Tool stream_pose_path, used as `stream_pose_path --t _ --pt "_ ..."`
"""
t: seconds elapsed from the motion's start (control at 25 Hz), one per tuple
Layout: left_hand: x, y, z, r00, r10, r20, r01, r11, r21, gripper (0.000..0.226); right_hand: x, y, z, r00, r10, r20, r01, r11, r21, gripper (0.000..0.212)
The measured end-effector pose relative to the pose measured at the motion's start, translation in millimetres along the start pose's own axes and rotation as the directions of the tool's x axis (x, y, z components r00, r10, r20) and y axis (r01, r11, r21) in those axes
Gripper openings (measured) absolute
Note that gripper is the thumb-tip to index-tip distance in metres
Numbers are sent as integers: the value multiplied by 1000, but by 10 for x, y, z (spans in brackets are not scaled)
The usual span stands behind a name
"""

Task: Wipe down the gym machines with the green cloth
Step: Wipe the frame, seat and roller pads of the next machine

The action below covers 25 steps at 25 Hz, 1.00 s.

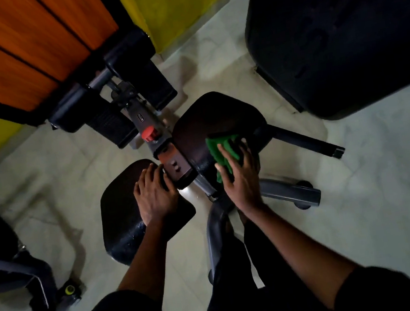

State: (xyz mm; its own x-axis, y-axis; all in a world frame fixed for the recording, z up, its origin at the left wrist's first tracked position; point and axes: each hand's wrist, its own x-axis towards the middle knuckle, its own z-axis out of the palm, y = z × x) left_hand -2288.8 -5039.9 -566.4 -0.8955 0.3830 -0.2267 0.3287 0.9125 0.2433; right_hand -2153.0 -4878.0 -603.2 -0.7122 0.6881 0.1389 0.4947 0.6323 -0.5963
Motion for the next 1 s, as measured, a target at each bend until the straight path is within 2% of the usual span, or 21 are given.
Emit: stream_pose_path --t 0.08,0.16,0.2,0.28,0.36,0.4,0.44,0.56,0.68,0.76,0.8,0.84,0.92,1.0 --pt "9 -16 -5 973 216 79 -223 972 79 57 103 -194 92 936 333 -112 -319 939 128 48" --pt "30 26 -33 883 411 227 -439 894 88 62 254 -264 90 846 510 -155 -454 842 292 50" --pt "44 50 -53 841 461 284 -500 863 79 63 333 -234 75 804 572 -164 -490 793 364 51" --pt "65 68 -89 811 476 340 -527 847 70 64 504 -102 26 683 706 -185 -563 671 483 55" --pt "40 71 -108 824 457 336 -504 862 63 64 619 11 -24 512 846 -148 -636 489 597 59" --pt "21 73 -115 832 452 322 -496 866 64 64 616 45 -17 450 888 -94 -670 406 622 61" --pt "12 81 -122 836 454 309 -495 866 67 63 571 50 9 423 905 -45 -697 357 622 64" --pt "12 96 -137 840 465 280 -497 866 54 63 263 -124 229 390 918 71 -782 290 552 74" --pt "13 86 -118 862 453 228 -472 881 34 62 35 -305 342 272 933 236 -804 85 588 68" --pt "38 76 -104 884 419 208 -432 902 16 60 56 -281 345 210 928 309 -796 -21 605 72" --pt "38 64 -101 890 404 208 -416 909 13 58 43 -255 348 197 938 287 -809 -10 588 77" --pt "41 57 -96 895 392 213 -404 915 14 57 22 -250 327 226 948 226 -812 55 581 78" --pt "62 40 -94 905 363 222 -376 926 20 57 4 -350 183 411 911 36 -738 310 599 62" --pt "82 22 -75 907 359 222 -376 926 35 58 88 -384 -8 613 776 -150 -600 580 550 48"
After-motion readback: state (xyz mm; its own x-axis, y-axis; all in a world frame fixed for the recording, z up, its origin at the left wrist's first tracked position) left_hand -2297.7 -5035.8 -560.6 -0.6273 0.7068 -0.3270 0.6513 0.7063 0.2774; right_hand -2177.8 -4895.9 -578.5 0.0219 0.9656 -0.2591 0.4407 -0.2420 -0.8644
